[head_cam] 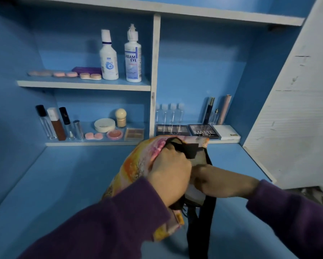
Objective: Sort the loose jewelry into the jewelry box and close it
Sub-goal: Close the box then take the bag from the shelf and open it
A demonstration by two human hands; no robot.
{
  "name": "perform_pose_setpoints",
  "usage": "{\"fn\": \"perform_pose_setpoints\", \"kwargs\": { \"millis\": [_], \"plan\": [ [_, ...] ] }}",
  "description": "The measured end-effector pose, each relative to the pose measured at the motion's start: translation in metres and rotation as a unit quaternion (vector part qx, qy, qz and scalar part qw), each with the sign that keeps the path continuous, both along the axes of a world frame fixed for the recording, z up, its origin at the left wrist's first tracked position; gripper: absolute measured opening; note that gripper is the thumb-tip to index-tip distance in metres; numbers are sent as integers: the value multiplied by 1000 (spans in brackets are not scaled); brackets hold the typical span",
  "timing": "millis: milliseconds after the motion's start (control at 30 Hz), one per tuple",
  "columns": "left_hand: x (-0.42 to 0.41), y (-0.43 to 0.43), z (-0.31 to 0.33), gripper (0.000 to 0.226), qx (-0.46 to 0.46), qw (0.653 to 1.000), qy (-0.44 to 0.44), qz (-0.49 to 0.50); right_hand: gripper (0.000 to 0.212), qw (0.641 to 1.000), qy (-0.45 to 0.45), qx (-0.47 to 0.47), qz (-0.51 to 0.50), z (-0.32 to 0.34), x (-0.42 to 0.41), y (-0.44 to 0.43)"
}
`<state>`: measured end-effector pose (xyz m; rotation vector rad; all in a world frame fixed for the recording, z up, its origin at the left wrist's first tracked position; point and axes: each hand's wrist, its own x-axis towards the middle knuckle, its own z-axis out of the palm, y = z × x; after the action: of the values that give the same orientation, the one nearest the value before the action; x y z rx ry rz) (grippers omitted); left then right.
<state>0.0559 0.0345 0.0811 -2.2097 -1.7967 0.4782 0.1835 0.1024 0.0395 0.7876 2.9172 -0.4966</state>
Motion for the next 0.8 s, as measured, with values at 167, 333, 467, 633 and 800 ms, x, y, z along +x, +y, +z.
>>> {"fn": "perform_pose_setpoints", "kwargs": {
  "millis": [167,333,467,633,800],
  "plan": [
    [-32,8,-11,68,-82,992,-8,96,59,930,-271,232,90,4,5,-8],
    [-52,11,-23,86,-126,966,-133,184,25,897,-197,368,146,-9,7,-7],
    [-49,16,-21,85,-131,966,-145,167,9,912,-132,351,165,2,5,-8],
    [-46,22,-21,63,-119,983,-67,123,10,922,-76,334,181,39,-1,-25],
    [-50,23,-16,59,-95,990,31,99,17,944,-91,266,175,68,4,-37]
  ]
}}
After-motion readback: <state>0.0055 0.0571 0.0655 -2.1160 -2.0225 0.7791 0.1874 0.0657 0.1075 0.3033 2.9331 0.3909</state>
